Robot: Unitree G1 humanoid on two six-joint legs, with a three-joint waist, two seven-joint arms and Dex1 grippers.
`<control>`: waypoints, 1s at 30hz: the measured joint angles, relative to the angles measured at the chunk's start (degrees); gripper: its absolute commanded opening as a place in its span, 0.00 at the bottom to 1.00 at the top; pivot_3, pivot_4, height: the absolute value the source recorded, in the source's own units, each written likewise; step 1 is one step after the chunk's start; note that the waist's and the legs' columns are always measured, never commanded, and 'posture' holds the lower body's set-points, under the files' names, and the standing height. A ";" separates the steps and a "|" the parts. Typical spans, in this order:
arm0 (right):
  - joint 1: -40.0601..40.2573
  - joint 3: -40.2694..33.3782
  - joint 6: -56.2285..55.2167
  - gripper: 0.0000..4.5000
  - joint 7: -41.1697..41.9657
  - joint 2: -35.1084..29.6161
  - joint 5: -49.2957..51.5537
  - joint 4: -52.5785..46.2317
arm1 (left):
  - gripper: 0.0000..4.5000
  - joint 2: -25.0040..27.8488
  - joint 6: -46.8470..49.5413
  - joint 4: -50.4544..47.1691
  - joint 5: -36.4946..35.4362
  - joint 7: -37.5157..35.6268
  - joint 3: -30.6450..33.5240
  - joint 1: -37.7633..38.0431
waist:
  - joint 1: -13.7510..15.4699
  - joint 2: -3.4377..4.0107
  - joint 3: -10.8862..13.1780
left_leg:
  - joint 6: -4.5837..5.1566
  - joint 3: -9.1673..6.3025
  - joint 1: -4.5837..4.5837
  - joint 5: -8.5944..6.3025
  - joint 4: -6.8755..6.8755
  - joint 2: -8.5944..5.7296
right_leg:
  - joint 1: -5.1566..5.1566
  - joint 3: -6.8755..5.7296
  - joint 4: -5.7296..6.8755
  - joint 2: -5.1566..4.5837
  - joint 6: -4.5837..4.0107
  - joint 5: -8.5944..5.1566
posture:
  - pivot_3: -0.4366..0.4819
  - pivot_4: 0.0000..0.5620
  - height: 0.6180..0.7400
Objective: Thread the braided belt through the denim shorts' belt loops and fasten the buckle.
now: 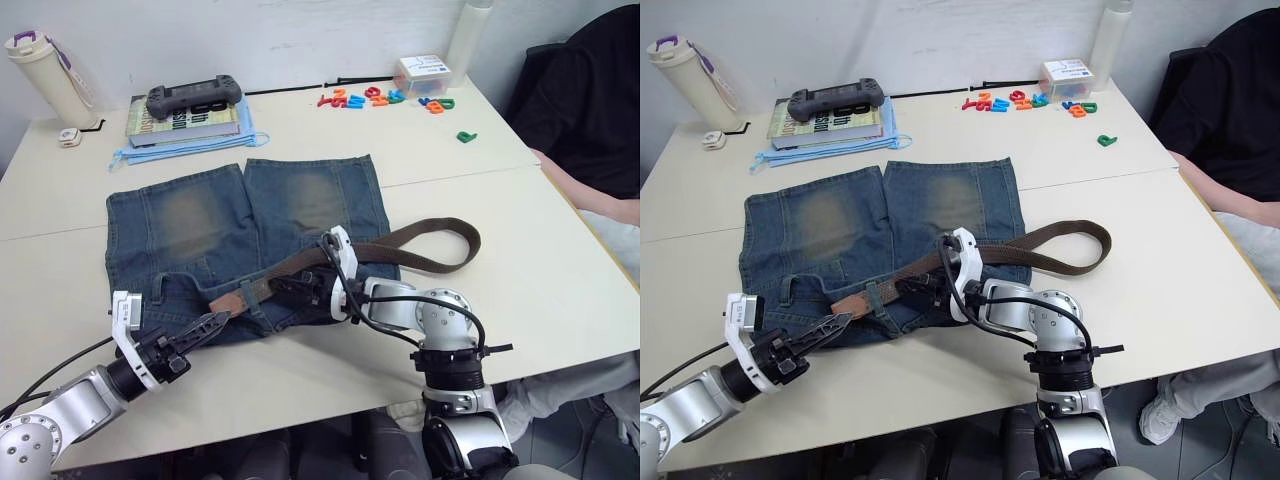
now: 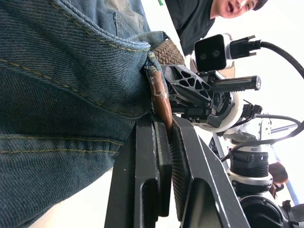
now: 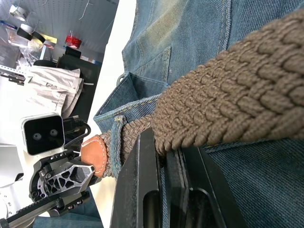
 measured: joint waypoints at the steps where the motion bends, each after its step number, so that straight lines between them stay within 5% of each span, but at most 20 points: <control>1: 0.00 0.00 -0.01 0.00 0.15 0.01 -0.09 0.00 | 0.02 0.00 -0.14 -0.15 -0.27 0.24 0.00 0.00 | 0.00 0.00 0.00 | 0.00 0.00 0.00 0.00 0.00 0.00 | 0.00 0.00 0.00 0.00 0.00 0.00 | 0.48 0.27 0.78; 7: 0.00 -0.28 -0.25 0.00 0.12 0.24 -0.30 -0.29 | 0.02 0.00 -0.55 -1.05 -0.96 1.67 0.00 0.00 | -0.01 0.00 0.00 | 0.00 0.00 0.00 0.00 0.00 0.00 | 0.00 0.00 -0.01 0.00 0.00 0.00 | 0.48 0.27 0.78; 15: 2.80 -4.37 0.96 0.68 -3.49 -0.68 3.11 -8.50 | 0.00 -0.55 -2.33 -1.55 -1.34 4.87 -1.64 -2.55 | 0.09 0.01 0.00 | 0.00 -0.01 -0.02 0.00 0.00 -0.01 | 0.00 0.00 -0.03 -0.01 0.00 0.00 | 0.48 0.27 0.78; 24: 8.33 -3.92 3.10 0.68 -7.62 -10.62 4.15 -21.36 | 0.00 -0.86 -3.66 0.15 -0.35 3.70 -2.92 -3.01 | 0.13 0.01 0.01 | 0.00 -0.01 -0.02 -0.01 -0.03 0.00 | 0.01 0.00 -0.07 -0.01 0.00 0.00 | 0.48 0.27 0.78; 30: 11.58 10.82 -3.98 0.68 2.16 -31.83 -10.51 -37.22 | 0.00 -0.87 -4.25 0.96 1.52 1.68 -3.66 -3.01 | 0.15 0.03 0.02 | 0.06 0.00 -0.04 -0.04 -0.01 -0.03 | 0.07 -0.06 -0.23 -0.01 0.01 0.00 | 0.48 0.27 0.78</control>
